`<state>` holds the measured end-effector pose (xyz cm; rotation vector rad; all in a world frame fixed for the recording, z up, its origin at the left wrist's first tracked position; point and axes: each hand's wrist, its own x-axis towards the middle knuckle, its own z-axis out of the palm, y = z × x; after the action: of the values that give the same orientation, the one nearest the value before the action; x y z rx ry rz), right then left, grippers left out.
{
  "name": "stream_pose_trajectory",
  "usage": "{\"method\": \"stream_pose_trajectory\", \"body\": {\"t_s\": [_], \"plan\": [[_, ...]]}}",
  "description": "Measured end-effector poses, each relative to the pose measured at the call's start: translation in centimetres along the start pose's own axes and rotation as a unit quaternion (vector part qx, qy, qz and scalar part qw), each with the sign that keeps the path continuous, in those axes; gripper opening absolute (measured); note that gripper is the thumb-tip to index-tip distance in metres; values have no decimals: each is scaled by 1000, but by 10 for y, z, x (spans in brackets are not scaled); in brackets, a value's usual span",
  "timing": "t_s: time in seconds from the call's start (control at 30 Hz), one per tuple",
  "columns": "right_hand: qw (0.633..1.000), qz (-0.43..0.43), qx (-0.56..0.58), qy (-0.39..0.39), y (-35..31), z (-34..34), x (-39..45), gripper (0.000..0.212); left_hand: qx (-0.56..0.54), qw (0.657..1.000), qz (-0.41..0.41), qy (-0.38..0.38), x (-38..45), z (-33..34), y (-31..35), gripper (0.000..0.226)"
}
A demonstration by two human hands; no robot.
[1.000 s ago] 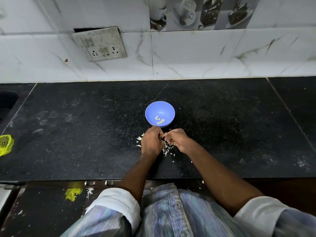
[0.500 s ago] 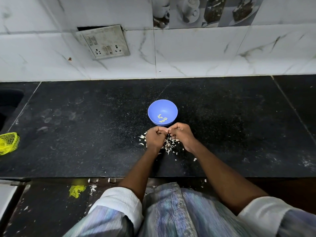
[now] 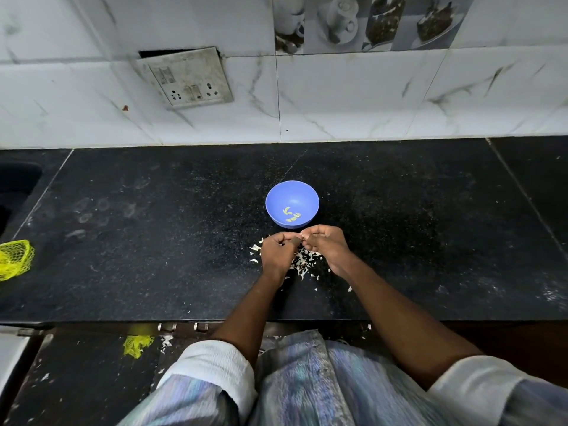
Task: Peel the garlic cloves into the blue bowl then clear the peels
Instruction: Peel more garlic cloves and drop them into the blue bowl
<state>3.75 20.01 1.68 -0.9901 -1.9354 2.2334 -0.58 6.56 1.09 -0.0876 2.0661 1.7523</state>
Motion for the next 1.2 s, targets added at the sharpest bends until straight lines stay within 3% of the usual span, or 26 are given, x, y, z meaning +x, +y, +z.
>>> {"method": "stream_pose_trajectory", "body": {"t_s": [0.2, 0.37, 0.73, 1.2], "plan": [[1000, -8, -13, -4, 0, -1, -1, 11, 11, 1000, -14, 9, 1, 3, -1, 15], [1000, 2, 9, -2, 0, -3, -1, 14, 152, 986, 63, 22, 0, 2, 4, 13], [999, -7, 40, -8, -2, -6, -4, 19, 271, 956, 108, 37, -12, 2, 15, 9], [999, -25, 23, -28, -7, -4, -6, 16, 240, 962, 121, 59, -13, 1, 19, 10]]}}
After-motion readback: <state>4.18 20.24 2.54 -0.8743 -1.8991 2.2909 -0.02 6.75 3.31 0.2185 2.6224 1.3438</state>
